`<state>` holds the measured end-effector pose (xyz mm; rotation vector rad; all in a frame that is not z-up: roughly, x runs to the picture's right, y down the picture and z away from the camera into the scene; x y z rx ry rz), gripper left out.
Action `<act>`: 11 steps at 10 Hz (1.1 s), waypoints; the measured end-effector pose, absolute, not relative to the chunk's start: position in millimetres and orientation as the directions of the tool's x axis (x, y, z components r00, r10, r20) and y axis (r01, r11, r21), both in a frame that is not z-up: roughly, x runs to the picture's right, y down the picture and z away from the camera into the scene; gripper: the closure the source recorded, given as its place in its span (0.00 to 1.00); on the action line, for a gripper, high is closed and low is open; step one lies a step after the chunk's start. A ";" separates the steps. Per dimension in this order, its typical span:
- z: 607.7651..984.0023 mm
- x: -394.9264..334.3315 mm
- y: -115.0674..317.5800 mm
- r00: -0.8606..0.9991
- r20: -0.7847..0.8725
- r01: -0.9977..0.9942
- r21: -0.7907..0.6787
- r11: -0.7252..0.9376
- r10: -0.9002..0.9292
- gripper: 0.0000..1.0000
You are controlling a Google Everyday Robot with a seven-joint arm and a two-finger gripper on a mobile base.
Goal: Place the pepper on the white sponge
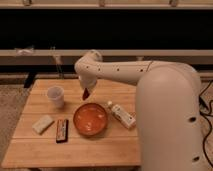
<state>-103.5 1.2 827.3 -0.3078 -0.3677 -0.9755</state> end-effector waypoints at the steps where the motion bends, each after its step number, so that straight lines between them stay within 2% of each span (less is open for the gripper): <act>1: 817.7 -105.3 1.5 0.503 0.439 0.846 -0.076 0.527 -0.744 1.00; 6: 763.5 -140.7 62.4 0.425 0.493 0.886 -0.057 0.459 -0.759 1.00; 11: 735.1 -179.7 137.3 0.353 0.555 0.922 -0.069 0.381 -0.754 1.00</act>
